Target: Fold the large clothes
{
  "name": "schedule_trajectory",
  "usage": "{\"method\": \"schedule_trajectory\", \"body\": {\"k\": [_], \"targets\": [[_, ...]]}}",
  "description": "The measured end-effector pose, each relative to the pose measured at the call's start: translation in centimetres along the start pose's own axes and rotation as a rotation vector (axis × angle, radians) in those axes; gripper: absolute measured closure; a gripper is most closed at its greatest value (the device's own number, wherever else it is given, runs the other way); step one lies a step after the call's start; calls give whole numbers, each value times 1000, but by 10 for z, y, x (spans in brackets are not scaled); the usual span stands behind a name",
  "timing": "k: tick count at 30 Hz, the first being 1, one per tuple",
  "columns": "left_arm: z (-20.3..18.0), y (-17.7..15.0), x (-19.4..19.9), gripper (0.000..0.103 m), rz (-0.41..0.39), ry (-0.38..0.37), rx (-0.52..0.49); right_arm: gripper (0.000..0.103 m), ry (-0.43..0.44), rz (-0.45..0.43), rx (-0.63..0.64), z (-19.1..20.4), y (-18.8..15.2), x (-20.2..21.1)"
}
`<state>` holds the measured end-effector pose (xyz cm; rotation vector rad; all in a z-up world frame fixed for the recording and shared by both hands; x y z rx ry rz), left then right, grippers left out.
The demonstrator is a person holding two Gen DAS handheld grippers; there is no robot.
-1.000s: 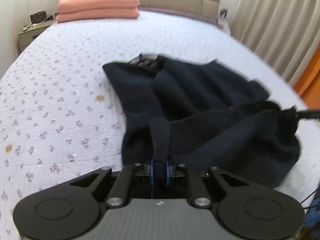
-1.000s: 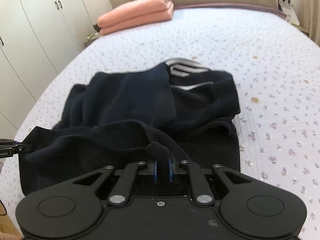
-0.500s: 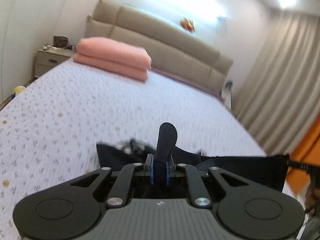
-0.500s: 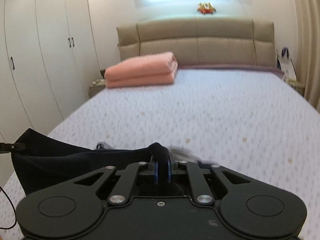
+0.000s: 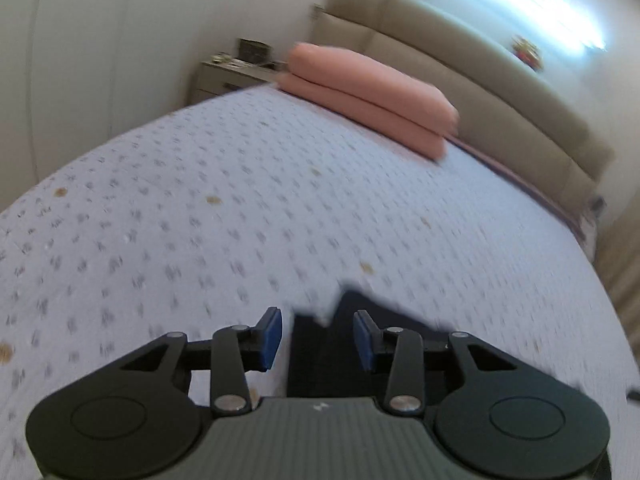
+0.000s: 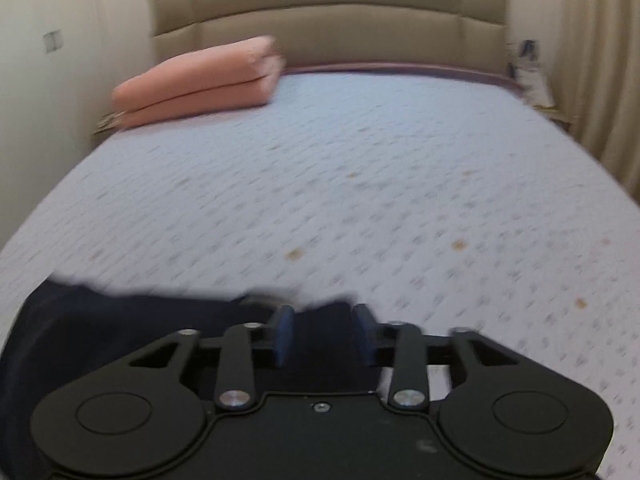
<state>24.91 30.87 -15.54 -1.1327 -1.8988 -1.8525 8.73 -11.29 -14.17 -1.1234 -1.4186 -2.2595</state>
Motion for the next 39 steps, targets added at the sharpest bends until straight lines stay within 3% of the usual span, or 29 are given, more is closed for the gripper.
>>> {"method": "schedule_trajectory", "body": {"k": [3,5,7,9,10,13,15,20,22,26,28,34,39], "targets": [[-38,-25,6,62,68,-85,-98,57,64,126,-11,35,-40,-2],[-61,-49,-3,62,123,-54,-193,70,55,102,96,65,-60,-11],[-63,-71,-20,66,196,-10,-211,71,4,83,203,83,-74,-32],[-51,-84,-27,58,183,-27,-121,72,-40,163,190,74,-87,-68],[-44,-89,-28,58,174,-44,-80,72,-30,205,124,64,-88,-84],[-29,-89,-22,58,171,-85,20,69,-7,261,52,56,-69,-87],[-23,-84,-6,57,175,-47,36,65,-14,242,55,61,-58,-72],[-11,-83,52,49,116,-11,72,65,187,145,133,117,-62,-10],[-9,-91,69,46,121,19,90,66,212,146,201,142,-80,-9],[-3,-124,97,44,167,26,183,72,121,192,263,155,-133,-40],[0,-143,104,44,192,11,232,71,99,145,253,151,-146,-46],[16,-182,100,43,206,-68,377,70,83,167,168,148,-134,-40],[35,-186,96,22,119,-145,545,70,47,118,162,140,-133,-5]]}}
Point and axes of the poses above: each gripper's, at about its wrist camera, not at the fingertips, and x roughly against the way its jaws point, z to its left, y to its top, the point moved 5 cm from there along -x, roughly the way its jaws point, and after that the axes turned 12 degrees about -x, right-handed, at the moved point
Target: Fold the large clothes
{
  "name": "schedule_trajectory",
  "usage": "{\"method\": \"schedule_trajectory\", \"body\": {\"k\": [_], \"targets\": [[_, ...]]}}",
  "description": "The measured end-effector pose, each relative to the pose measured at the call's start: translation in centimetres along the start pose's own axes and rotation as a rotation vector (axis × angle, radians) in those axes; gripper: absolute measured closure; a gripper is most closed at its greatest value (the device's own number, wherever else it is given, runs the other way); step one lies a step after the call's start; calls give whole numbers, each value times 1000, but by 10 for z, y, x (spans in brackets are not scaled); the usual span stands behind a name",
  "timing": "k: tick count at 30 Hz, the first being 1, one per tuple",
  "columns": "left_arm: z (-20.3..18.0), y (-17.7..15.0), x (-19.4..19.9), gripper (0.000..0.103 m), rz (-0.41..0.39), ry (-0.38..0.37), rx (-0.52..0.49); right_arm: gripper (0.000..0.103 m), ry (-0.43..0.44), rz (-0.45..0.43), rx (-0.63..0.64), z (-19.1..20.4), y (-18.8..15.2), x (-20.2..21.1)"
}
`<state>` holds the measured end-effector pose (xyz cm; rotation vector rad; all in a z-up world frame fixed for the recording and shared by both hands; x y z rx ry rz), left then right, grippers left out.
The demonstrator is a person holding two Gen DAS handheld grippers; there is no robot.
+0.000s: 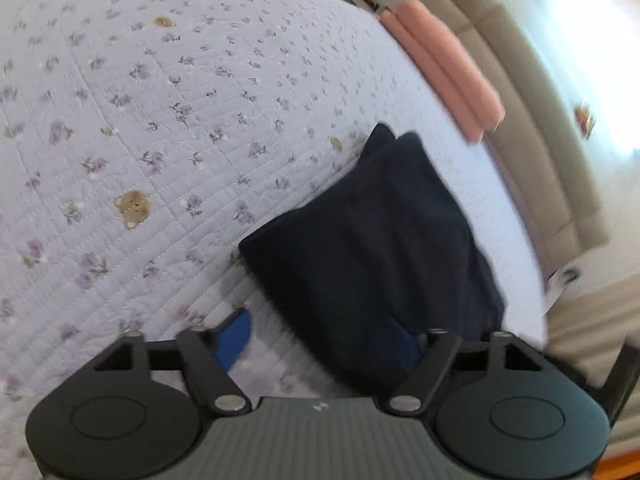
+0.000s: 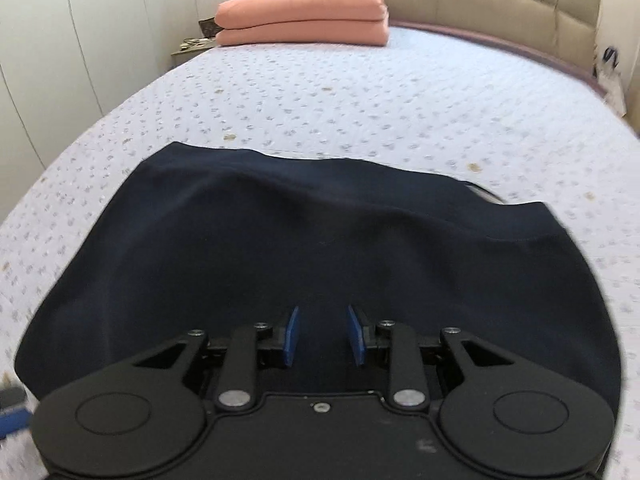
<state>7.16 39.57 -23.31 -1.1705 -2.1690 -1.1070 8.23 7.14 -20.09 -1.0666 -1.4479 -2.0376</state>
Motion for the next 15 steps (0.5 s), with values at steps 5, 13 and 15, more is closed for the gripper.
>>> {"method": "schedule_trajectory", "body": {"k": [5,13,15], "targets": [[6,5,-31,23,-26,-70,64,69,-40,2,-14,-7,-22,-7],[-3,25,-67,21,-137,-133,118,67,-52,-21,-28,-4,-21,-11],[-4,26,-69,29,-140,-127,115,68,-57,-31,-28,-4,-20,-6]]}}
Point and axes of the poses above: each gripper's, at about its wrist camera, not at the fingertips, and x roughly against the way its jaws point, z to its left, y to its top, the point moved 5 cm from there along -x, roughly the way its jaws point, and after that the axes turned 12 degrees about -x, right-handed, at the moved point
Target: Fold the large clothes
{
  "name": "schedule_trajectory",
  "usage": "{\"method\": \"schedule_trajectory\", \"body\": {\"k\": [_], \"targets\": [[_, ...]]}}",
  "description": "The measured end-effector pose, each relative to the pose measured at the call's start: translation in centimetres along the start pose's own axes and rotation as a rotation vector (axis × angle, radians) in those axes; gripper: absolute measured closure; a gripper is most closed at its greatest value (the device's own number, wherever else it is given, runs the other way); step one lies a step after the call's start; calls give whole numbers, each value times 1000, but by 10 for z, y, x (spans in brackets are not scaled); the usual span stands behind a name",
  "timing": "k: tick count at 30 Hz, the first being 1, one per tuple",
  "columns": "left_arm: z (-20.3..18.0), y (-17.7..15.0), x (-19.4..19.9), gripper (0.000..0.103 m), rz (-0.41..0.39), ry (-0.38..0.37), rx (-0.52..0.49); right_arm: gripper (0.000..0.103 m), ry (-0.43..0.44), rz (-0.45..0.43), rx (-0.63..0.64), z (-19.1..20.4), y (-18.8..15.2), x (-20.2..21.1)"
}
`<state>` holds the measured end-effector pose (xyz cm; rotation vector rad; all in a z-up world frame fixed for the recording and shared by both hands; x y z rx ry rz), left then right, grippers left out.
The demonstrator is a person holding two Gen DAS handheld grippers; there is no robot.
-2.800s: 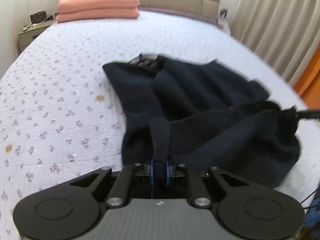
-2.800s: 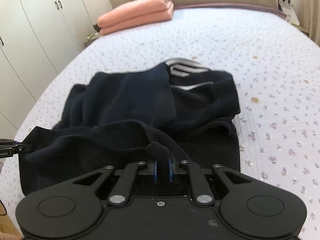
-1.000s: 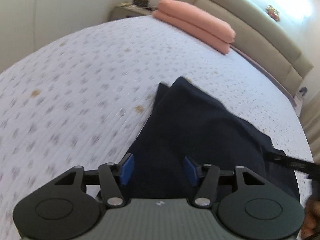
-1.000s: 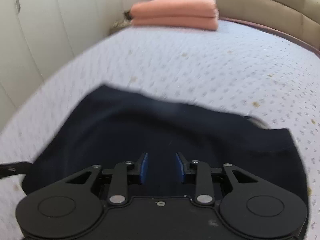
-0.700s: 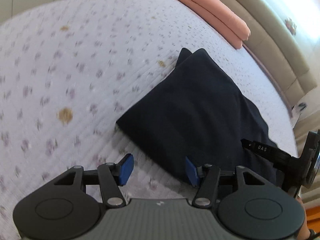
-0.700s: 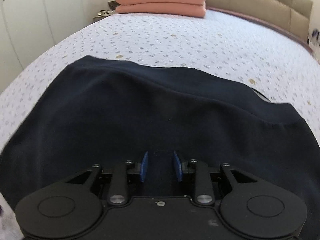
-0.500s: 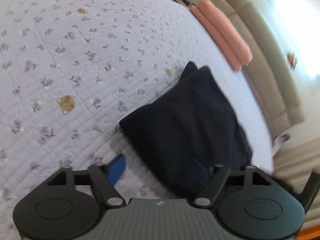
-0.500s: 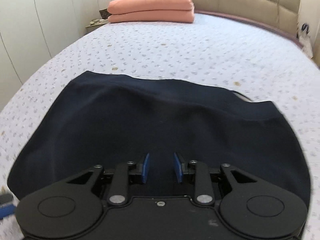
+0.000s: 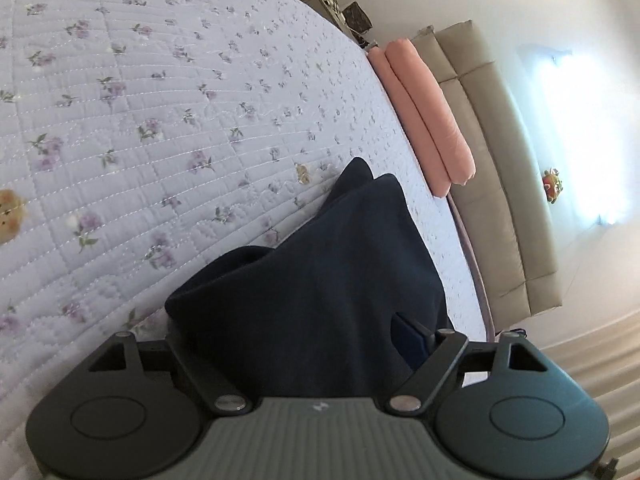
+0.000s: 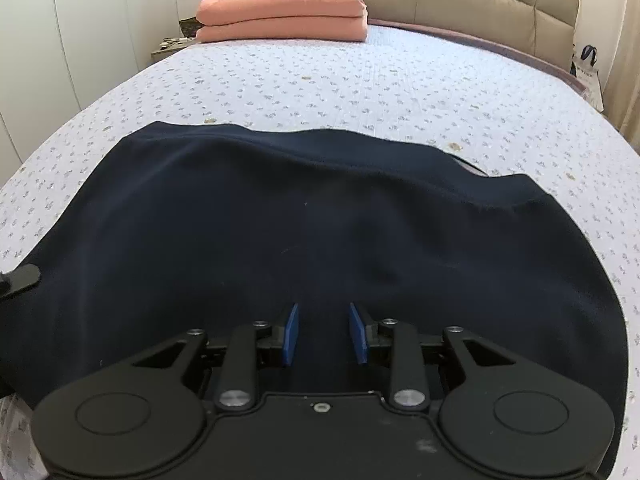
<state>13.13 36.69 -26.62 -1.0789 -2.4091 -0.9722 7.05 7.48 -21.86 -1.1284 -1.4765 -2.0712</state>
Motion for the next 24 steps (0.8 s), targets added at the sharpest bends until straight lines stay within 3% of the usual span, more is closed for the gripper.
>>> {"method": "schedule_trajectory", "body": {"k": [3,5,8,10,11,12,14,19,21,24], "targets": [[3,-1,3,42,28,6,-13,69,-23,-67,-16,-2,9,19],[5,-3,4,42,39,-9,0,69,-41,-103,12,1,12,23],[1,0,-4,43,42,-12,-11,71,-23,-74,8,6,10,9],[-3,3,-11,64,47,1,-21,73,-6,-71,16,9,5,-1],[-5,4,-14,80,54,30,-37,73,6,-77,11,8,3,-2],[-6,5,-16,88,53,42,-50,73,17,-80,6,8,2,-2],[-14,6,-13,92,42,19,-84,73,15,-51,-19,4,0,-7],[-82,12,2,94,21,-154,-318,72,67,-21,-77,-1,-1,-19],[-121,9,2,94,21,-243,-419,72,138,2,-167,-13,3,-21],[-169,-6,-1,94,23,-344,-522,72,313,81,-350,-46,13,-24]]}}
Point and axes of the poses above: each gripper's, at about its wrist camera, not at the fingertips, and x roughly against the way its jaws point, z to its left, y to its top, the point moved 5 cm from there along -x, roughly the way its jaws point, and after that the axes turned 12 degrees about -x, right-handed, at the moved point
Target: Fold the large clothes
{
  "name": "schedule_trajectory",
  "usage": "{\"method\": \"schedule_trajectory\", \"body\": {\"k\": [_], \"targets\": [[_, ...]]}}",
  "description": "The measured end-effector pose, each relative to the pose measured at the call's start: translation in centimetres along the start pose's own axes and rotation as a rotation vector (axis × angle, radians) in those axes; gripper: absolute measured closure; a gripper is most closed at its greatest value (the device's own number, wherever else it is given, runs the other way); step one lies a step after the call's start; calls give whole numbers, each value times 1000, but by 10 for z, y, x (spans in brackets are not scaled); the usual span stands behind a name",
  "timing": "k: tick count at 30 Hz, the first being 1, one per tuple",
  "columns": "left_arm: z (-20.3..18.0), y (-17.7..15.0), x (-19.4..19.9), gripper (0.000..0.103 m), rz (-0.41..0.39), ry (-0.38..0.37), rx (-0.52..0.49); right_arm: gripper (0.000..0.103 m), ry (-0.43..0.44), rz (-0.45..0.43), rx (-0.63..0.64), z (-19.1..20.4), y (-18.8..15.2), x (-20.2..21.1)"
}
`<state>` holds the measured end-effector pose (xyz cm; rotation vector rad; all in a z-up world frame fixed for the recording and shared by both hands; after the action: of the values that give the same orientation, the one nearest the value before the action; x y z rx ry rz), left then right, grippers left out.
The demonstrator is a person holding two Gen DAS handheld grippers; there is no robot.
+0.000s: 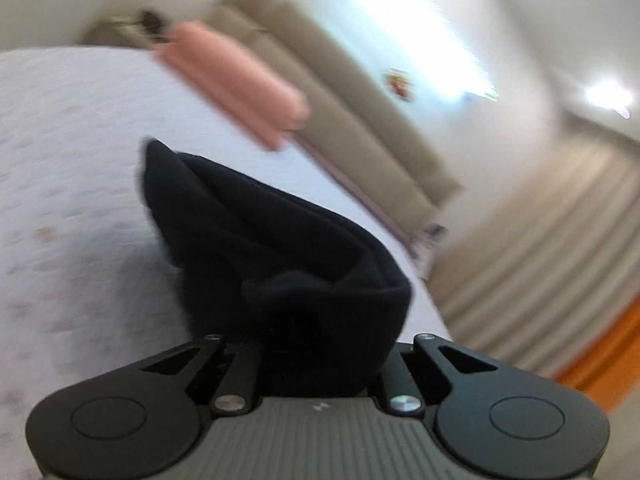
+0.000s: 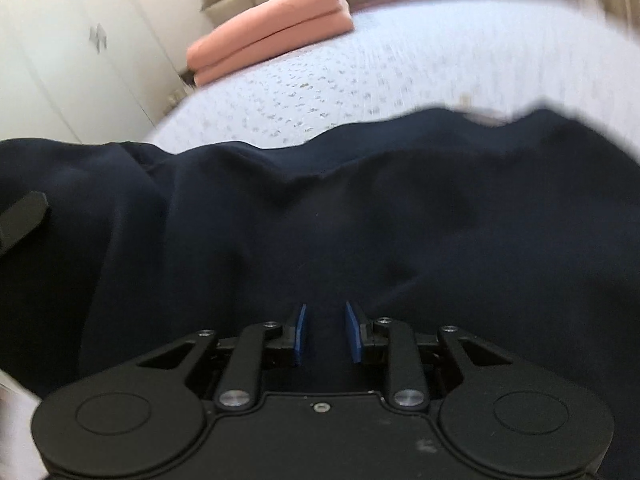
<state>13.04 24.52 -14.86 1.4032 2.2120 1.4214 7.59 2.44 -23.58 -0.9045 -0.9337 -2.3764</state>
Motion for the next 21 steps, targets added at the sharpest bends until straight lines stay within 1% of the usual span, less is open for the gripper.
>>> {"method": "schedule_trajectory", "body": {"k": [2,3,4,6,7,8,9,10,11,13,14,15,16,17,18,19,20,21], "targets": [[-32,-2,-16,94,17,-79,-43,73,99,55,-110,-17,16,11],[-46,-4,-23,94,30,-114,-58,73,138,63,-150,-26,25,20],[-59,-7,-29,94,45,-147,-72,73,162,53,-163,-34,34,32],[-91,-16,-45,94,80,-221,-97,73,177,16,-157,-50,55,59],[-102,-20,-52,94,93,-245,-102,73,175,-3,-152,-60,66,72],[-116,-27,-61,94,112,-273,-111,72,163,-20,-148,-71,77,85],[-128,-33,-68,94,128,-285,-120,70,143,-36,-142,-82,86,95],[-138,-41,-75,94,144,-282,-117,61,118,-50,-136,-94,94,102],[-143,-49,-82,94,161,-276,-110,57,84,-59,-126,-106,100,108],[-149,-75,-102,94,232,-221,-128,57,13,-68,-120,-131,111,114],[-149,-92,-112,94,285,-179,-148,57,3,-67,-138,-141,117,117],[-148,-110,-120,94,341,-140,-182,57,9,-68,-160,-151,123,121],[-148,-121,-124,94,370,-117,-213,49,23,-73,-175,-157,127,124],[-150,-130,-126,94,382,-99,-232,30,40,-78,-180,-160,130,126],[-153,-133,-127,94,381,-85,-242,19,60,-81,-179,-160,134,127],[-156,-133,-128,94,380,-74,-242,17,77,-78,-183,-158,136,126],[-157,-132,-129,94,377,-66,-239,17,103,-64,-188,-156,140,122],[-159,-131,-129,94,376,-59,-237,17,138,-35,-192,-152,144,116]]}}
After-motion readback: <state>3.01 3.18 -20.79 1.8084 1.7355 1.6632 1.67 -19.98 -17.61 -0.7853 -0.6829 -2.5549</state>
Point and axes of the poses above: each gripper's, at about its wrist camera, not at the fingertips, and x roughly against the way its jaws point, z to its left, y to its top, the point moved 5 cm from there along -x, roughly the way its jaws point, and after that the axes turned 12 degrees about -x, right-handed, at the moved point
